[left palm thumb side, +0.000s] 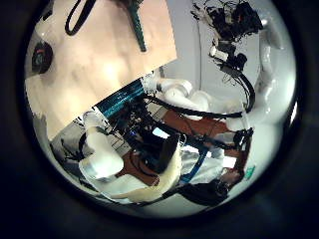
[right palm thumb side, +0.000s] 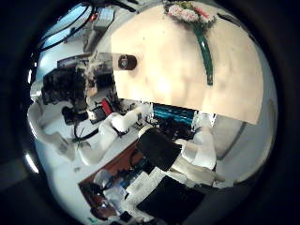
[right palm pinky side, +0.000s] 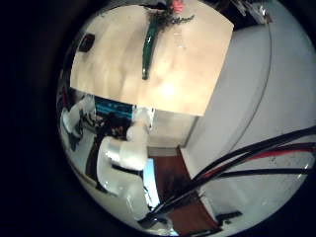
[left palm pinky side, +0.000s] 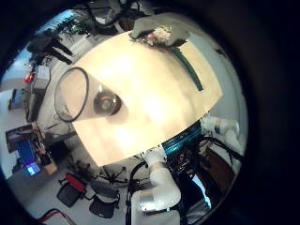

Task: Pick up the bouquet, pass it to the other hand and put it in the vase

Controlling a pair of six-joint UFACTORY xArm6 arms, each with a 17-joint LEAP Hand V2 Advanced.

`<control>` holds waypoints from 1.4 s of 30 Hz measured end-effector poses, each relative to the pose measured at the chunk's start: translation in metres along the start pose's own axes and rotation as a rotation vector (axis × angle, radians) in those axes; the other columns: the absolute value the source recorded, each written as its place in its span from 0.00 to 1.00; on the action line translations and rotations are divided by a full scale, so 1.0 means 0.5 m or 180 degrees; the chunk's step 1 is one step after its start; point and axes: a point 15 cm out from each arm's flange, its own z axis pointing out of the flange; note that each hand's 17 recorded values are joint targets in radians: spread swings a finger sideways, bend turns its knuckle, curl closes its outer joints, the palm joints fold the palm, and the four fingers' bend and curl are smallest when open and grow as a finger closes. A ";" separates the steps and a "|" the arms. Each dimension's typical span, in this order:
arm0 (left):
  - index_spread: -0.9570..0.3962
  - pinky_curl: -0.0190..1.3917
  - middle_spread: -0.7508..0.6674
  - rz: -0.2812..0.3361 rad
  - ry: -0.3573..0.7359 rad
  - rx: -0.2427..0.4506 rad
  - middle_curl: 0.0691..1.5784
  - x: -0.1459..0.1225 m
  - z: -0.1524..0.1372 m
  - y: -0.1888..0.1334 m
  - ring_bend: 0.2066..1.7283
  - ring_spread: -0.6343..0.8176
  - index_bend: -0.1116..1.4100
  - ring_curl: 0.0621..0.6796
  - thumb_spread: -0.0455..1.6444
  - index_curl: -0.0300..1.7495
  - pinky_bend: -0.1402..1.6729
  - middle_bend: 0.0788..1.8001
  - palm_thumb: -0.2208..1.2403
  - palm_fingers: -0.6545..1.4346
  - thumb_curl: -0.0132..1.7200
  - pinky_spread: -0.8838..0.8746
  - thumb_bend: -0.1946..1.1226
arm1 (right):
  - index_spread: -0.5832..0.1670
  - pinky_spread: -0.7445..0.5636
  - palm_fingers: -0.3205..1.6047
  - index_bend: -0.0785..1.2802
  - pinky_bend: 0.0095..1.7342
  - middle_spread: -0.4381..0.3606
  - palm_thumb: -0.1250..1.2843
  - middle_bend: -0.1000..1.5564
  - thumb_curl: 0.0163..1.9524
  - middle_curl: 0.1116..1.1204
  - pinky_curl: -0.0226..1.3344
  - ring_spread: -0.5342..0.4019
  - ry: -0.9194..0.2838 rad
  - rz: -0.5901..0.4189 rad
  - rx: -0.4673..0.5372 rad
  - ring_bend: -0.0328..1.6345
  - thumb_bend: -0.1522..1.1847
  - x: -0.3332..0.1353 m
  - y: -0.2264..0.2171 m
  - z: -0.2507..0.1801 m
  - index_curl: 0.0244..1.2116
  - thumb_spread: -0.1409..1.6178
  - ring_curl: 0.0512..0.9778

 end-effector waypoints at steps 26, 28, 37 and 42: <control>0.70 0.12 0.78 0.0143 0.0043 -0.0166 0.14 -0.061 0.020 -0.018 0.17 0.82 0.20 0.22 0.70 0.24 0.28 0.06 0.25 0.35 0.16 0.86 0.13 | 0.55 0.74 0.41 0.19 0.32 0.56 0.37 0.33 0.17 0.32 0.19 0.51 -0.0057 0.1432 0.0140 0.54 0.09 0.209 -0.265 0.346 0.25 0.71 0.27; 0.70 0.12 0.78 0.0145 0.0052 -0.0182 0.14 -0.064 0.022 -0.024 0.17 0.82 0.20 0.22 0.70 0.24 0.28 0.06 0.25 0.35 0.16 0.86 0.13 | 0.56 0.74 0.41 0.19 0.33 0.57 0.37 0.34 0.17 0.32 0.19 0.51 -0.0051 0.1449 0.0144 0.54 0.10 0.214 -0.273 0.354 0.25 0.71 0.27; 0.70 0.12 0.78 0.0179 0.0064 -0.0231 0.14 -0.064 0.024 -0.040 0.17 0.82 0.20 0.22 0.70 0.24 0.28 0.06 0.25 0.35 0.16 0.87 0.13 | 0.57 0.73 0.40 0.19 0.34 0.58 0.37 0.35 0.17 0.33 0.17 0.50 0.0047 0.1420 0.0043 0.57 0.10 0.226 -0.284 0.397 0.27 0.70 0.27; 0.70 0.12 0.78 0.0173 0.0075 -0.0243 0.13 -0.065 0.026 -0.044 0.17 0.82 0.20 0.23 0.71 0.24 0.28 0.06 0.24 0.35 0.16 0.87 0.13 | 0.58 0.73 0.40 0.19 0.35 0.58 0.37 0.35 0.17 0.33 0.16 0.50 0.0041 0.1456 -0.0136 0.57 0.10 0.232 -0.266 0.476 0.27 0.70 0.27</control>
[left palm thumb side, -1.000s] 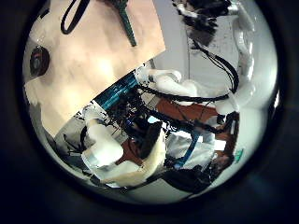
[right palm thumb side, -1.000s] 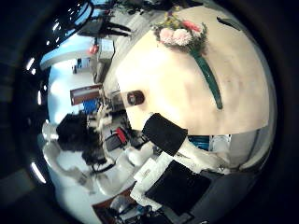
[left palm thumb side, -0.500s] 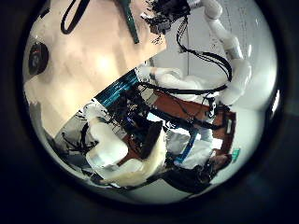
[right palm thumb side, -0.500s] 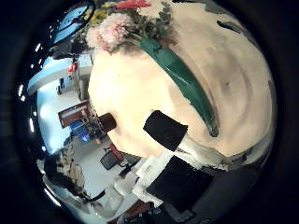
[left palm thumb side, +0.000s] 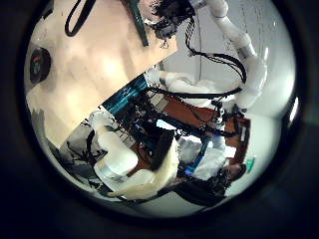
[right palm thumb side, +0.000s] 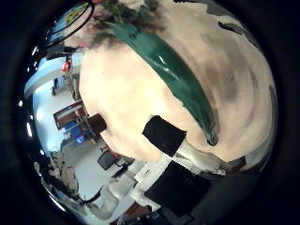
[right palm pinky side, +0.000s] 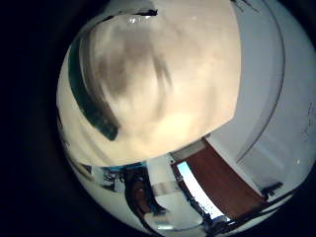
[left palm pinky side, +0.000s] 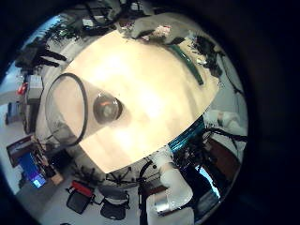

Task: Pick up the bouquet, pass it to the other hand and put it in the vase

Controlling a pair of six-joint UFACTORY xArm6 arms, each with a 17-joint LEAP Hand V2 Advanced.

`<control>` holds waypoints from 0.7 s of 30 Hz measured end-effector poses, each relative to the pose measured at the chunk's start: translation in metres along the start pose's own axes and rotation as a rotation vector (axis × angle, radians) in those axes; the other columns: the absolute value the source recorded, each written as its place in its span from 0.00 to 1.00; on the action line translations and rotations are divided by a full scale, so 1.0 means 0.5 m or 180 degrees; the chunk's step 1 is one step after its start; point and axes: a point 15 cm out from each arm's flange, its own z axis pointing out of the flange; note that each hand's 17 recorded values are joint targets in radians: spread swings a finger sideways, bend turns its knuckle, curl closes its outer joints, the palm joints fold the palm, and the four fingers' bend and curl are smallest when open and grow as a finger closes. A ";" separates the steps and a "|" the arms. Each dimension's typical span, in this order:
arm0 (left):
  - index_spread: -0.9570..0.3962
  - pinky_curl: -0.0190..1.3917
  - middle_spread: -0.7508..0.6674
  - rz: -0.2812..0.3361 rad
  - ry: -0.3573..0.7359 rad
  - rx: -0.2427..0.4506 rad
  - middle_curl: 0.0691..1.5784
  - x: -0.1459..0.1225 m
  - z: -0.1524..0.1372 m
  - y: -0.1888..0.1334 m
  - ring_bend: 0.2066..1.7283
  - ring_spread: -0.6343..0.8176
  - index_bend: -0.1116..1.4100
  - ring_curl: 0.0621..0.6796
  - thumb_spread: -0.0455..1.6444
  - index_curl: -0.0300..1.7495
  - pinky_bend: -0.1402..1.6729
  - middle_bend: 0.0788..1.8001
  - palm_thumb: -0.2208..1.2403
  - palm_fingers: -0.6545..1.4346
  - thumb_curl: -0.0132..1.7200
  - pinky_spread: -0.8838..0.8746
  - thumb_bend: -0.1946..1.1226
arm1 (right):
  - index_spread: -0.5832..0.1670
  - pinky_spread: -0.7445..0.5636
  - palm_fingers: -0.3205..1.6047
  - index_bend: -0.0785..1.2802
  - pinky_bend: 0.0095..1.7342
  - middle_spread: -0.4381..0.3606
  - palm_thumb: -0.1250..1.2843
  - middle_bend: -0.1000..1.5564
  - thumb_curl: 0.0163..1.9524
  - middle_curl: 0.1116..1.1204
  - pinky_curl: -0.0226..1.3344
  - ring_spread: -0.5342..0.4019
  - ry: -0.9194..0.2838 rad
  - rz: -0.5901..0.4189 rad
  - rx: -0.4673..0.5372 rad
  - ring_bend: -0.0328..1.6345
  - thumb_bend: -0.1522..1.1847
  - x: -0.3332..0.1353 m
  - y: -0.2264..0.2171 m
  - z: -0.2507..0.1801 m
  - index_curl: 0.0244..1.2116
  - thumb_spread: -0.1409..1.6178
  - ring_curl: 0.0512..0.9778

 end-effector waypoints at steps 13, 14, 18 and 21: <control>0.70 0.12 0.78 -0.0009 0.0007 -0.0018 0.14 -0.001 0.003 0.002 0.16 0.82 0.20 0.23 0.71 0.24 0.27 0.06 0.24 0.35 0.16 0.87 0.13 | 0.58 0.72 0.40 0.19 0.37 0.57 0.38 0.38 0.18 0.36 0.13 0.48 0.0045 -0.0040 -0.0071 0.60 0.10 -0.009 -0.008 0.042 0.29 0.69 0.28; 0.70 0.12 0.78 -0.0006 0.0008 -0.0023 0.14 -0.001 0.004 0.002 0.16 0.82 0.20 0.23 0.71 0.24 0.27 0.06 0.24 0.35 0.16 0.87 0.13 | 0.58 0.72 0.40 0.19 0.37 0.57 0.38 0.38 0.18 0.36 0.13 0.48 0.0046 -0.0048 -0.0051 0.60 0.10 -0.011 -0.011 0.042 0.29 0.69 0.28; 0.70 0.13 0.78 -0.0003 0.0020 -0.0018 0.13 0.002 0.004 0.001 0.16 0.82 0.20 0.23 0.71 0.24 0.27 0.06 0.24 0.35 0.16 0.87 0.13 | 0.58 0.71 0.40 0.19 0.38 0.57 0.39 0.38 0.18 0.36 0.12 0.47 0.0056 -0.0087 0.0017 0.61 0.10 -0.021 -0.027 0.050 0.30 0.69 0.28; 0.70 0.13 0.78 -0.0007 0.0022 -0.0017 0.13 0.003 0.004 0.001 0.17 0.82 0.20 0.23 0.71 0.24 0.27 0.06 0.24 0.35 0.16 0.87 0.13 | 0.58 0.70 0.41 0.19 0.39 0.56 0.40 0.39 0.18 0.37 0.12 0.46 0.0093 -0.0146 -0.0030 0.61 0.10 -0.035 -0.025 0.065 0.30 0.68 0.28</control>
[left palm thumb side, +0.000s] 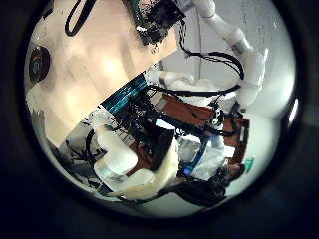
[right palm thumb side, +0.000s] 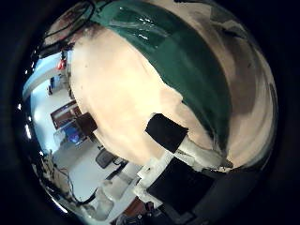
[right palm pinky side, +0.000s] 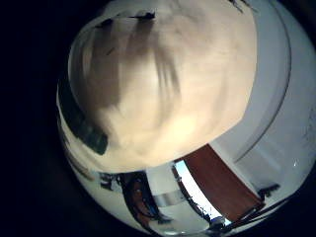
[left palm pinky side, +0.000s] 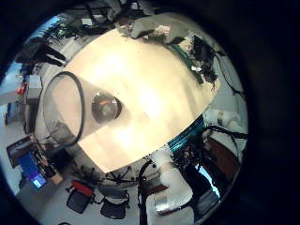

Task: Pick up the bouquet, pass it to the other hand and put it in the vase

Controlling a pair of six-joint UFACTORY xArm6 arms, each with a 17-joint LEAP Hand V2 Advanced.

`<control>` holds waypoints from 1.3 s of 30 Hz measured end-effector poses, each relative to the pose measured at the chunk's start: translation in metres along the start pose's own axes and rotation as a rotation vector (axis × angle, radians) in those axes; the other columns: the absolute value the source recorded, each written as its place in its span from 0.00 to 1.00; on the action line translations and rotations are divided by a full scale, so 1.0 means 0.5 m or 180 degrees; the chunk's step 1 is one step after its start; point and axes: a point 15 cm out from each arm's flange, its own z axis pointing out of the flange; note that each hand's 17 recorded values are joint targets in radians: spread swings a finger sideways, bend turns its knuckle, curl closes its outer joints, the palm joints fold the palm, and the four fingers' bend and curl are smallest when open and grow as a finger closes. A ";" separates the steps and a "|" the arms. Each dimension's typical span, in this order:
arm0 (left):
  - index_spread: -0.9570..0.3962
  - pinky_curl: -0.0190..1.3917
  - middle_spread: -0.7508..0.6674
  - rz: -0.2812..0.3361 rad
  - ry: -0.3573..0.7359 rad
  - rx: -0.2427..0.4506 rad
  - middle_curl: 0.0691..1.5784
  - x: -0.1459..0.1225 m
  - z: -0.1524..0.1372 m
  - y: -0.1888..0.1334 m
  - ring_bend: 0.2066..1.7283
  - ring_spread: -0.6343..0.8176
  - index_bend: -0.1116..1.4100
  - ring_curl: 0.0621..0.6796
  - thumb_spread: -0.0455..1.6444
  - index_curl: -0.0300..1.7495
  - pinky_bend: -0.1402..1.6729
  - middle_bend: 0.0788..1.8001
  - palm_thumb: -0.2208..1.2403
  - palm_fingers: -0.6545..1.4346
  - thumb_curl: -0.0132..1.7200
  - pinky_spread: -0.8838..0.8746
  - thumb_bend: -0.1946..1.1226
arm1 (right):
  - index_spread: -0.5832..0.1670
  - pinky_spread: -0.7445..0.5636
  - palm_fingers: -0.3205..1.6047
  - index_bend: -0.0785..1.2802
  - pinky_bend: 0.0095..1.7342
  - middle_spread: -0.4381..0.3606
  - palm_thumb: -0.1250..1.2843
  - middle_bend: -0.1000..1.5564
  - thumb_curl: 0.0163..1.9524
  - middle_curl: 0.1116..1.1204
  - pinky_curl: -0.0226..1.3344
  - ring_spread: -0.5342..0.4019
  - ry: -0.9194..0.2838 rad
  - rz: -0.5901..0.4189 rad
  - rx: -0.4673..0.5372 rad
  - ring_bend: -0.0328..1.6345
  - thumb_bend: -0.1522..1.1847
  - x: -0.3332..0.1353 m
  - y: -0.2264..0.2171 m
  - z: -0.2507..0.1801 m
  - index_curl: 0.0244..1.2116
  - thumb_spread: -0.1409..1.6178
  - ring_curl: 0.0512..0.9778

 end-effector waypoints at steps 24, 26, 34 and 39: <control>0.69 0.13 0.78 -0.0010 0.0017 0.0000 0.13 0.002 -0.008 0.003 0.16 0.82 0.20 0.23 0.72 0.24 0.28 0.06 0.24 0.35 0.16 0.87 0.13 | 0.23 0.32 0.85 0.60 0.73 0.29 0.79 0.68 0.27 0.62 0.25 0.32 0.0295 0.0009 0.0207 0.78 0.15 0.033 -0.036 -0.019 0.60 0.64 0.47; 0.69 0.13 0.78 -0.0011 0.0020 -0.0003 0.13 0.003 -0.008 0.002 0.16 0.82 0.20 0.23 0.72 0.24 0.27 0.06 0.24 0.35 0.16 0.87 0.13 | 0.24 0.34 0.83 0.67 0.76 0.29 0.81 0.72 0.28 0.65 0.28 0.33 0.0245 0.0024 0.0487 0.80 0.15 0.036 -0.055 -0.061 0.65 0.64 0.49; 0.69 0.13 0.78 -0.0010 0.0017 0.0003 0.13 0.002 -0.010 0.002 0.16 0.81 0.20 0.23 0.72 0.24 0.28 0.06 0.24 0.35 0.16 0.87 0.13 | 0.32 0.39 0.79 0.80 0.83 0.34 0.90 0.82 0.33 0.70 0.35 0.35 0.0112 0.0050 0.1301 0.86 0.18 0.072 -0.052 -0.240 0.74 0.62 0.57; 0.69 0.13 0.78 -0.0010 0.0002 0.0032 0.13 0.001 -0.022 -0.001 0.16 0.81 0.20 0.23 0.72 0.24 0.28 0.06 0.24 0.35 0.16 0.87 0.13 | 0.37 0.41 0.77 0.84 0.84 0.37 0.91 0.85 0.37 0.69 0.38 0.37 0.0059 0.0028 0.1578 0.89 0.18 0.110 0.008 -0.333 0.76 0.61 0.61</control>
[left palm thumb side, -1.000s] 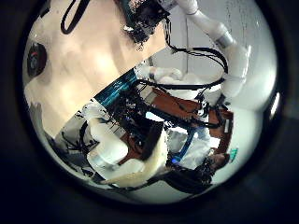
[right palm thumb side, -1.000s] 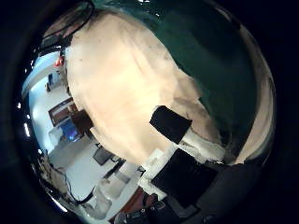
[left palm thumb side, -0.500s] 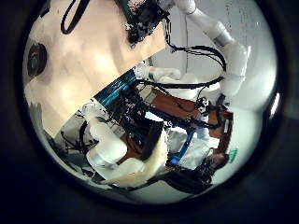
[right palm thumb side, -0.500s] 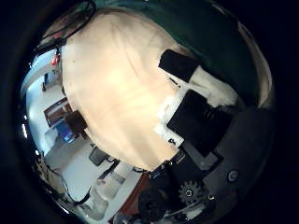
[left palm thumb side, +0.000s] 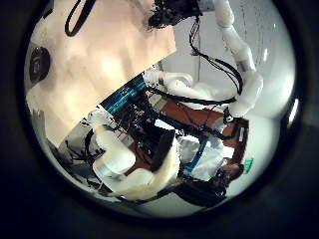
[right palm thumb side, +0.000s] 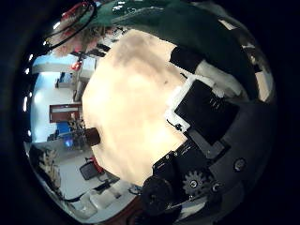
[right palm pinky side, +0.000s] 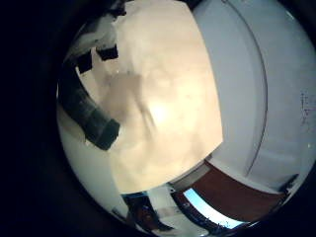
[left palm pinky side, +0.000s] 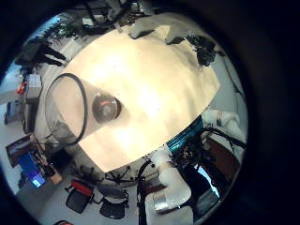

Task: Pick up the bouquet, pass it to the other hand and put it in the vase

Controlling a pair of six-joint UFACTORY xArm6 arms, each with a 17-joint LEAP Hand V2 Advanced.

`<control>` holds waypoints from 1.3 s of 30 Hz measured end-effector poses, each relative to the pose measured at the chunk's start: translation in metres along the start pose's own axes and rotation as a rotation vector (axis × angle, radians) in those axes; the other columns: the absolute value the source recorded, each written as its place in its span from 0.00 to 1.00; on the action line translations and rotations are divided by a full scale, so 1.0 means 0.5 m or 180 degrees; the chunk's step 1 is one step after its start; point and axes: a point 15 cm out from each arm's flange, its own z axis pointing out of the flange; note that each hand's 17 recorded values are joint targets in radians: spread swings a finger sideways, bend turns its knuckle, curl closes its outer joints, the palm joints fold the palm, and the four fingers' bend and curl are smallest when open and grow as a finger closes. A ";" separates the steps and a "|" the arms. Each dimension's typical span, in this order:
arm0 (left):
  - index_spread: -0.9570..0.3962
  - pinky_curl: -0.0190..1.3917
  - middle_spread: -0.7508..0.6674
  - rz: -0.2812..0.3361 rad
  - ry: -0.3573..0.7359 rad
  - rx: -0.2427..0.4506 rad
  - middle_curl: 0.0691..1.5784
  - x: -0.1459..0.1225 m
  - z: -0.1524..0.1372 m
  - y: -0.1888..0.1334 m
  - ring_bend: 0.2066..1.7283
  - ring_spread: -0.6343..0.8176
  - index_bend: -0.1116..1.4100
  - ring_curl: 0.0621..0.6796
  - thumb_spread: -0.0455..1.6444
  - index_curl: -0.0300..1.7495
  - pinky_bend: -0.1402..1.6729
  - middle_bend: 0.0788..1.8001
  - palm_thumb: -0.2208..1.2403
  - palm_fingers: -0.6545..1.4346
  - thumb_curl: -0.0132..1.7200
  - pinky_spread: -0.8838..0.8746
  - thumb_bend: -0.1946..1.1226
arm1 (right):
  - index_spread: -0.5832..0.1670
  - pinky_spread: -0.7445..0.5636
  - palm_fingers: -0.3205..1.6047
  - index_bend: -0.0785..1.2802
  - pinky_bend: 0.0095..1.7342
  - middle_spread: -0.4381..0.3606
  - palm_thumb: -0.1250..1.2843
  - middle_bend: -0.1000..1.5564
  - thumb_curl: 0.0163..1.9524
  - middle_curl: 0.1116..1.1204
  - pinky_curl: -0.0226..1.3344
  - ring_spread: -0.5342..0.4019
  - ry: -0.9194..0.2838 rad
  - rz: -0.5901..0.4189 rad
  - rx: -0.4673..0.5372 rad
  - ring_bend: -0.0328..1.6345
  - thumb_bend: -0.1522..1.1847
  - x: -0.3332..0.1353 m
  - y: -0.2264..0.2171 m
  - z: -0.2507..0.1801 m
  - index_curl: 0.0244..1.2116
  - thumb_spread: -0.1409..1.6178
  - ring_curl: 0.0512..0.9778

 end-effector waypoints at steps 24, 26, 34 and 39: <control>0.73 0.13 0.77 0.0132 0.1335 0.0860 0.15 0.053 -0.154 -0.065 0.18 0.81 0.18 0.24 0.71 0.22 0.29 0.06 0.23 0.36 0.16 0.86 0.13 | 0.46 0.41 0.77 0.90 0.79 0.41 0.91 0.89 0.49 0.63 0.47 0.39 -0.2674 -0.0748 0.0864 0.91 0.13 -0.147 0.087 -0.465 0.74 0.57 0.64; 0.74 0.14 0.77 0.0184 0.1578 0.1004 0.15 0.064 -0.182 -0.071 0.18 0.81 0.18 0.24 0.71 0.22 0.29 0.06 0.23 0.36 0.16 0.85 0.13 | 0.46 0.41 0.77 0.90 0.79 0.42 0.91 0.89 0.49 0.63 0.48 0.39 -0.2903 -0.0863 0.0865 0.91 0.13 -0.172 0.101 -0.490 0.73 0.57 0.64; 0.76 0.14 0.79 0.0276 0.2414 0.1412 0.16 0.098 -0.279 -0.093 0.19 0.81 0.18 0.25 0.69 0.21 0.30 0.07 0.24 0.36 0.17 0.85 0.13 | 0.47 0.42 0.77 0.92 0.77 0.42 0.91 0.89 0.52 0.61 0.51 0.39 -0.3335 -0.1329 0.0787 0.91 0.12 -0.249 0.156 -0.535 0.72 0.57 0.64; 0.76 0.14 0.79 0.0311 0.2672 0.1536 0.16 0.111 -0.317 -0.099 0.19 0.81 0.18 0.25 0.68 0.21 0.30 0.07 0.24 0.36 0.17 0.85 0.13 | 0.48 0.42 0.77 0.92 0.76 0.42 0.91 0.90 0.53 0.61 0.53 0.39 -0.3393 -0.1646 0.0689 0.91 0.11 -0.298 0.188 -0.536 0.72 0.57 0.64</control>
